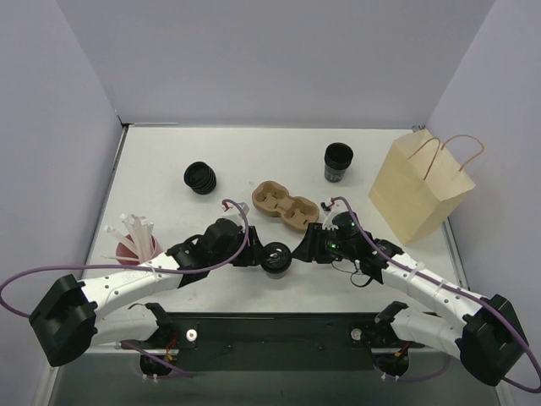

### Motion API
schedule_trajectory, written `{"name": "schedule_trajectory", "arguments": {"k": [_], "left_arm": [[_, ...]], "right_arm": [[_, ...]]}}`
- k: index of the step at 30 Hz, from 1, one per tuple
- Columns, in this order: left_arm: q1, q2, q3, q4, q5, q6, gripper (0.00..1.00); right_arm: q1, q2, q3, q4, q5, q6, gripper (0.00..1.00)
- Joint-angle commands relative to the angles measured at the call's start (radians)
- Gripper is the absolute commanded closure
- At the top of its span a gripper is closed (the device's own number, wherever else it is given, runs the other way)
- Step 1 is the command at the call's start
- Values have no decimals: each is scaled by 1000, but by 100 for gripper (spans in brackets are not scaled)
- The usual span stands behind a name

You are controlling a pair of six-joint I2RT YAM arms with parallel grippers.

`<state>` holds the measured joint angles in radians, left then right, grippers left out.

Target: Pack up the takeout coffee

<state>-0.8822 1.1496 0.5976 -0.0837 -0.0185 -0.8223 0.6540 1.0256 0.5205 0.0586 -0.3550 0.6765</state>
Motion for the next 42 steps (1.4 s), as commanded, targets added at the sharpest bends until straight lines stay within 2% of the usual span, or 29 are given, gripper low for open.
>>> {"name": "schedule_trajectory", "arguments": {"k": [1, 20, 25, 35, 40, 42], "left_arm": [[-4, 27, -1, -111, -57, 68, 45], [-15, 51, -33, -60, -47, 71, 46], [-14, 62, -50, -56, -55, 66, 49], [-17, 82, -133, 2, -52, 29, 50], [-15, 105, -142, 25, -57, 69, 50], [-17, 117, -118, 25, -54, 104, 51]], "right_arm": [[-33, -6, 47, -28, -70, -35, 61], [-71, 128, 23, 173, -186, 28, 68], [-71, 102, -74, 188, -118, 35, 75], [-70, 82, -336, 358, -53, 101, 80], [-39, 84, -389, 405, -33, 158, 81], [-28, 36, -372, 386, -44, 167, 80]]}}
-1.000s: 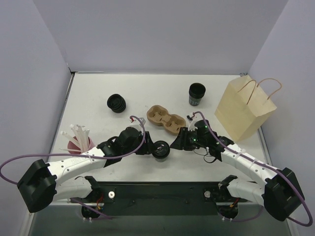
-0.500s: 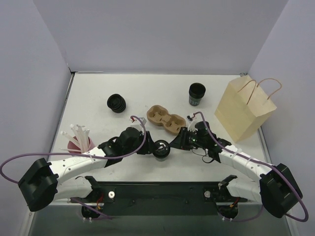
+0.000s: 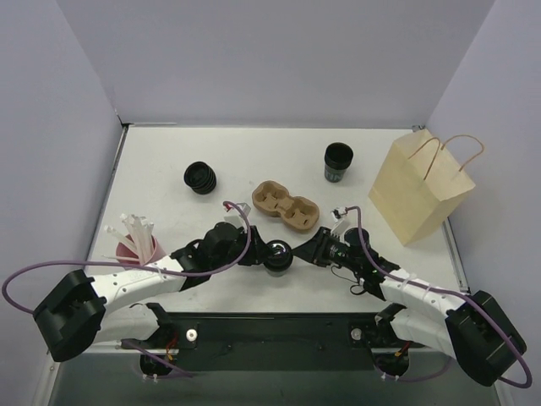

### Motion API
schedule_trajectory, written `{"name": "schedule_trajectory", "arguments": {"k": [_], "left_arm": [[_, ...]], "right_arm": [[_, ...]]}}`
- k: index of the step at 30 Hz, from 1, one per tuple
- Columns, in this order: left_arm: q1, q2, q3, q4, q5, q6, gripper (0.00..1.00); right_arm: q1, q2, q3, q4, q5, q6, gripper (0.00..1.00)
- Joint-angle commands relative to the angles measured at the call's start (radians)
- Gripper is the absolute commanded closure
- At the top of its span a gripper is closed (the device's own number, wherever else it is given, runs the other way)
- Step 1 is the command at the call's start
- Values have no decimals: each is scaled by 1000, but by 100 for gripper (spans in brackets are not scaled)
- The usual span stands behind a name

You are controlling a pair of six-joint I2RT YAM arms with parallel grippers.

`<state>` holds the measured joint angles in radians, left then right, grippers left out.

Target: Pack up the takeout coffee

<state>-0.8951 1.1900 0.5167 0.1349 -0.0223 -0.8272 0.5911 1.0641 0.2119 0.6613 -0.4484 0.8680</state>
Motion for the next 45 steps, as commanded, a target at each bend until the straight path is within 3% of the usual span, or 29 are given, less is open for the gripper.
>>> {"name": "schedule_trajectory", "arguments": {"k": [1, 6, 11, 23, 37, 45], "left_arm": [[-1, 79, -27, -193, -44, 150, 51], [-1, 106, 45, -219, -21, 261, 51], [7, 126, 57, -199, 18, 315, 49], [15, 157, 29, -150, 51, 336, 49], [16, 160, 3, -89, 59, 327, 49], [16, 180, -4, -72, 68, 319, 49]], "right_arm": [[36, -30, -51, -260, 47, -26, 80], [12, -206, 85, -452, 47, -76, 74], [-39, -214, 207, -552, 36, -133, 72], [-100, -9, 271, -391, -68, -106, 70], [-103, 23, 285, -359, -76, -93, 71], [-102, 62, 201, -276, -69, -66, 71]]}}
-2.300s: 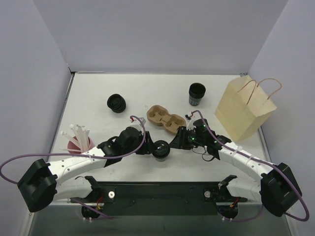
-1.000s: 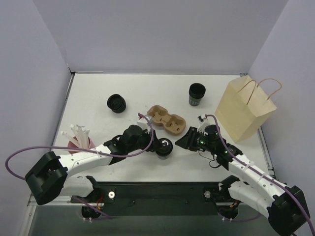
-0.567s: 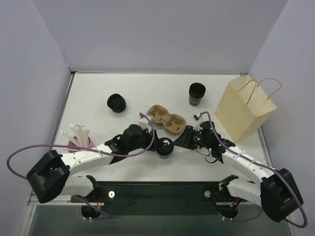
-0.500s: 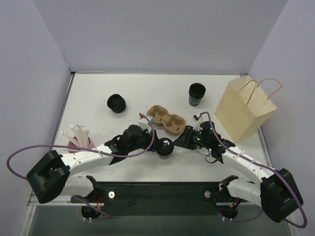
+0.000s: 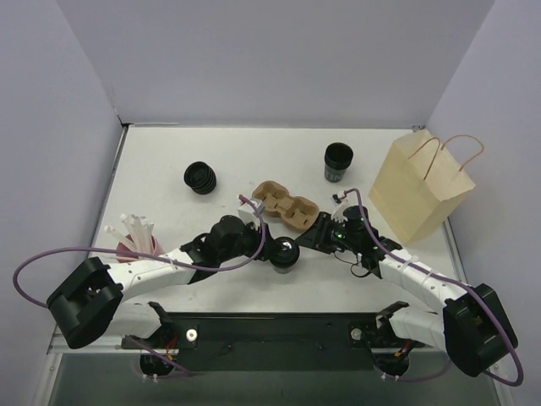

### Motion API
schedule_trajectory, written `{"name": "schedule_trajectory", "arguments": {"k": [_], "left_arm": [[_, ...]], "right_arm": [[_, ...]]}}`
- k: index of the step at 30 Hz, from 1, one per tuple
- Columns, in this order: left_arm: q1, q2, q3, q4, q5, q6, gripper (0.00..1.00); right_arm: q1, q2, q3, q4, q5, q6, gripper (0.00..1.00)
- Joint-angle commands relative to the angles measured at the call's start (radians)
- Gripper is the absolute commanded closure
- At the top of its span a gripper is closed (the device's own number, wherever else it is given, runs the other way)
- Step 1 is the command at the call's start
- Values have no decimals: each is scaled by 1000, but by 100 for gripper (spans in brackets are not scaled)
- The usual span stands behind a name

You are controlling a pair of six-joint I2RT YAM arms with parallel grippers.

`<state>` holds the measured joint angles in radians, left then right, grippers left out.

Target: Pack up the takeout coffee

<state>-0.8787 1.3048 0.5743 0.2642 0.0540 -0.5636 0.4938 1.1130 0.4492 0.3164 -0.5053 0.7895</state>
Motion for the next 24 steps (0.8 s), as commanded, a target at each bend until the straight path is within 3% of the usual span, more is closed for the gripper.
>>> {"name": "schedule_trajectory", "arguments": {"k": [1, 16, 24], "left_arm": [[0, 68, -62, -198, -9, 56, 50], [-11, 102, -168, -71, -11, -22, 50], [-23, 116, -226, -20, -46, -74, 50]], "right_arm": [[-6, 13, -50, 81, -7, 17, 72], [5, -12, -374, 331, 33, 91, 82], [96, 76, -443, 411, 191, 97, 85]]}}
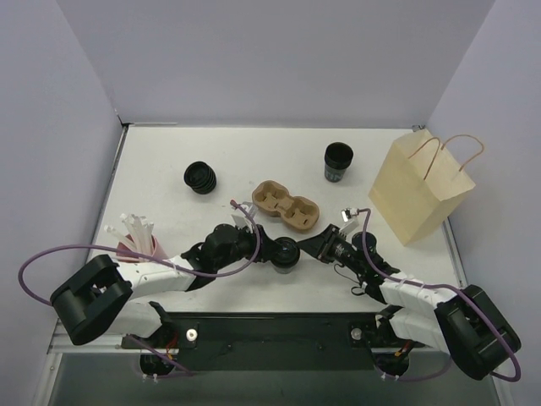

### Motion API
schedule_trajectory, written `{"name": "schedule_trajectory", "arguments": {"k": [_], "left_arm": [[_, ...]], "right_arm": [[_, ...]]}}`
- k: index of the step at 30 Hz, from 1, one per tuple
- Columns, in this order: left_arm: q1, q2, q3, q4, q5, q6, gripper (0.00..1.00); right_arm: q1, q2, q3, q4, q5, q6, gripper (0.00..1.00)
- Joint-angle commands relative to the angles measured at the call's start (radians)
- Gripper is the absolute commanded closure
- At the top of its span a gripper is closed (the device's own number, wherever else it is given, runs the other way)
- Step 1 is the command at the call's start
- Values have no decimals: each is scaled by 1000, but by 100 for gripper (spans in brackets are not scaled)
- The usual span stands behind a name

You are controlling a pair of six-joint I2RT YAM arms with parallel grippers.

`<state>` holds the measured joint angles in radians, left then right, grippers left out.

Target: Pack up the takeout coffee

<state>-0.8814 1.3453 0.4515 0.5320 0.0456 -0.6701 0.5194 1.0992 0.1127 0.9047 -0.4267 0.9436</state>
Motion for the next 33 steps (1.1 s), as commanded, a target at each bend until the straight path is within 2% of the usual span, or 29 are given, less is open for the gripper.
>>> {"name": "schedule_trajectory", "arguments": {"k": [1, 4, 6, 10, 15, 19, 21, 25, 33], "left_arm": [[-22, 62, -118, -284, -38, 26, 50], [-25, 20, -137, -293, -38, 9, 50], [-27, -29, -143, -294, -38, -12, 50], [-25, -93, -131, -325, -59, -34, 49], [-25, -86, -103, -385, -102, -52, 49], [-27, -57, -111, -360, -93, -80, 49], [-28, -49, -116, -339, -89, -95, 49], [-28, -58, -120, -336, -98, -111, 49], [-28, -61, -135, -328, -99, -125, 49]], "right_arm": [[80, 99, -131, -155, 127, -40, 85], [113, 105, -150, -118, 181, -37, 86], [108, 84, -104, -147, 126, -45, 84], [76, -54, 102, -386, 105, -112, 80], [-18, -96, 303, -561, 16, -180, 66], [-33, -105, 393, -596, -79, -187, 45], [-25, -104, 392, -592, -127, -181, 42], [-7, -119, 351, -596, -118, -193, 37], [22, -93, 304, -583, -122, -207, 33]]}}
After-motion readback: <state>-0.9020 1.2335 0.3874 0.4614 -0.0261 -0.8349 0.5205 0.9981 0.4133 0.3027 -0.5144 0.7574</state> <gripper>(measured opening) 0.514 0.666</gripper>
